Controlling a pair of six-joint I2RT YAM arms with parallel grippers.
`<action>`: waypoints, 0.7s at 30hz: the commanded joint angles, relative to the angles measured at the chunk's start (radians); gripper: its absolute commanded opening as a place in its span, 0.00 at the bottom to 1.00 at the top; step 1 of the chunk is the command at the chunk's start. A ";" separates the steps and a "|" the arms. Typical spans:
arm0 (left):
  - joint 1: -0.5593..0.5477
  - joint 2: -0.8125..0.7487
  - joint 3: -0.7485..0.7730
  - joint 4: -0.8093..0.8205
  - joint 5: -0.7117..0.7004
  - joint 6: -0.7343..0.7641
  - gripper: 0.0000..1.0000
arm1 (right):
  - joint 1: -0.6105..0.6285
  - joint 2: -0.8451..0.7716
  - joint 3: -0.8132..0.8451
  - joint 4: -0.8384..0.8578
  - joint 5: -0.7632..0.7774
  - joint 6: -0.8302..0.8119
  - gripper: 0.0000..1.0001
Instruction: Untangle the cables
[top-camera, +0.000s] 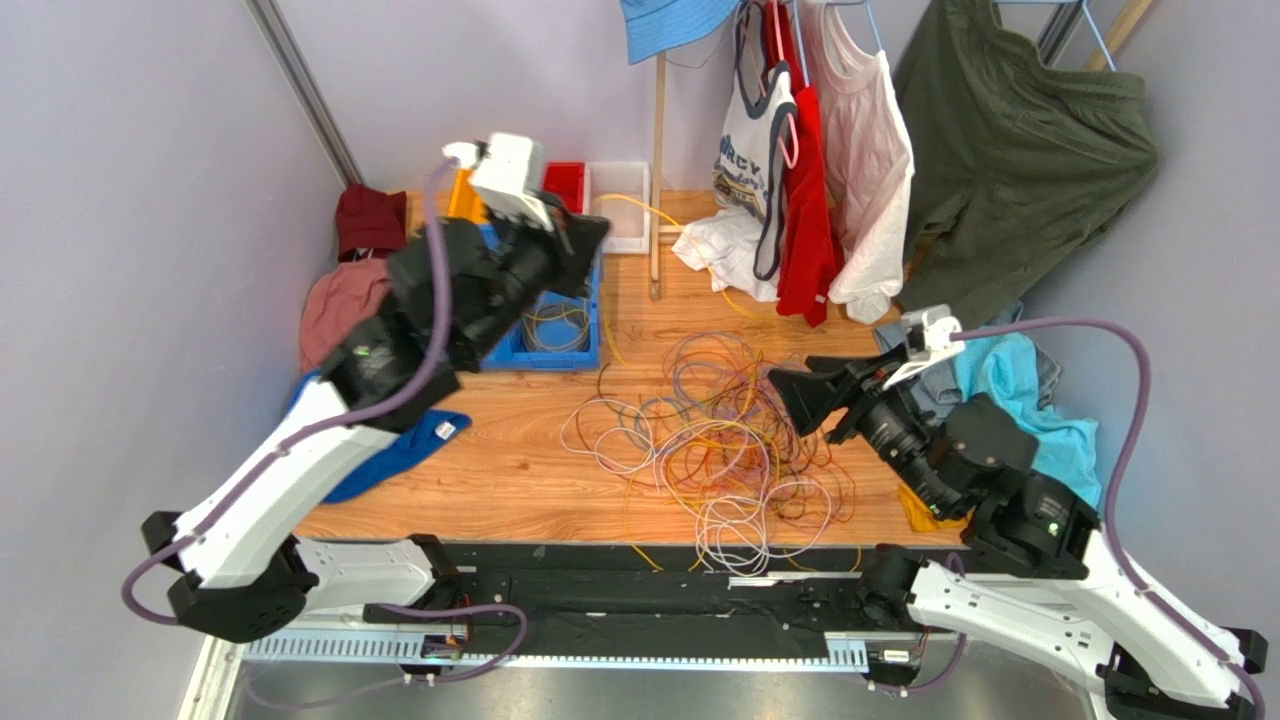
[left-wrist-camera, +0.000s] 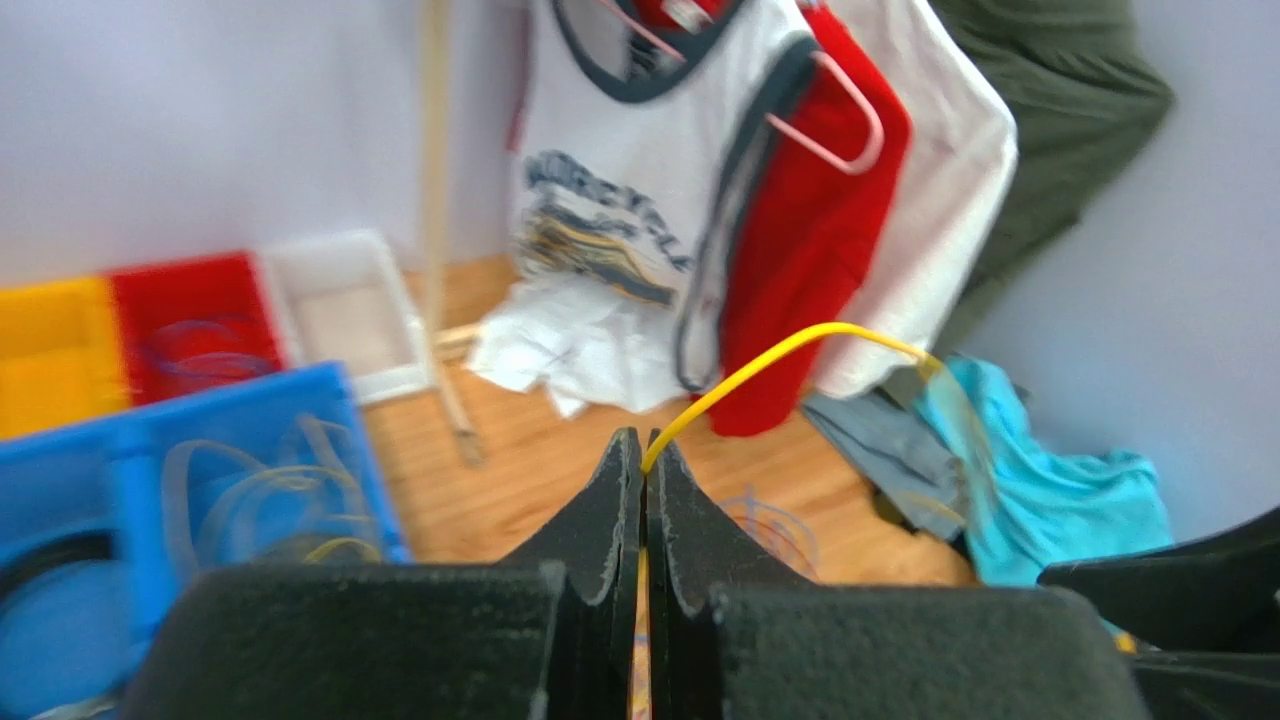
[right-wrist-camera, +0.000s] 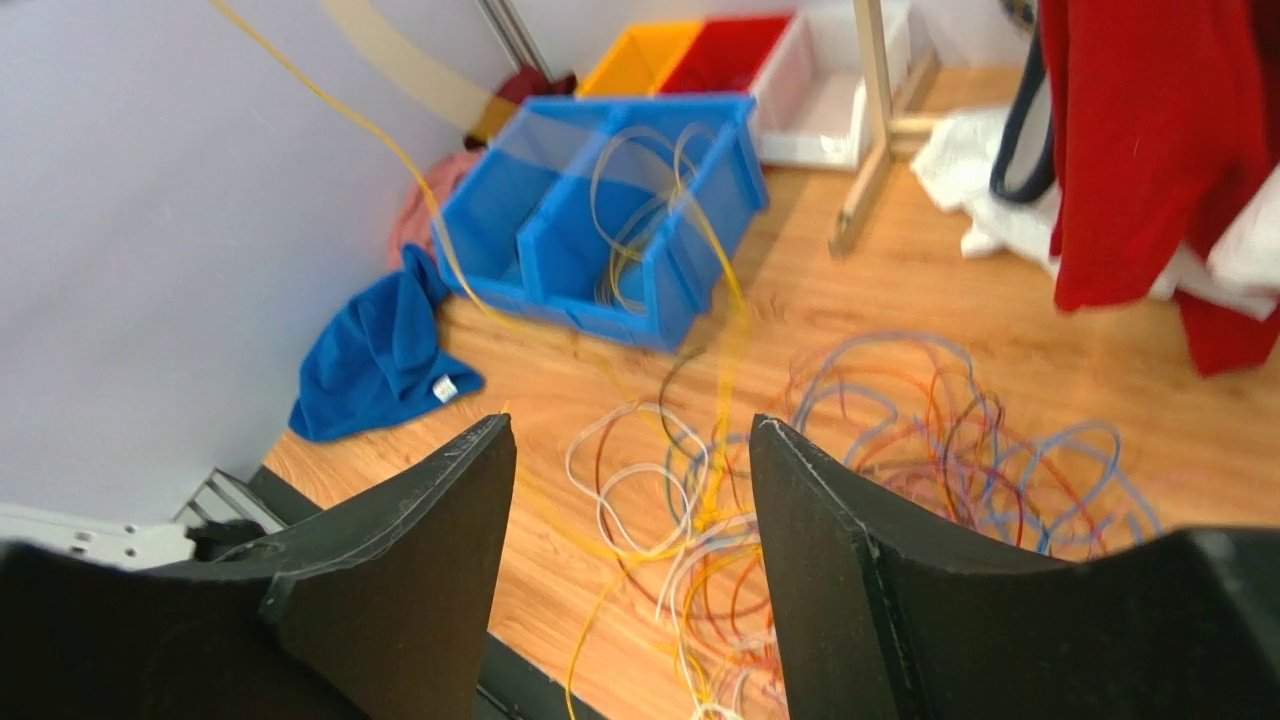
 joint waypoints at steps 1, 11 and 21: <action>0.008 0.070 0.295 -0.584 -0.183 0.115 0.00 | -0.003 -0.041 -0.092 0.027 0.023 0.112 0.62; 0.013 0.313 0.898 -0.815 -0.278 0.208 0.00 | -0.003 -0.090 -0.174 -0.038 -0.017 0.170 0.66; 0.013 0.275 0.827 -0.498 -0.453 0.360 0.00 | -0.003 -0.121 -0.272 0.024 -0.076 0.183 0.63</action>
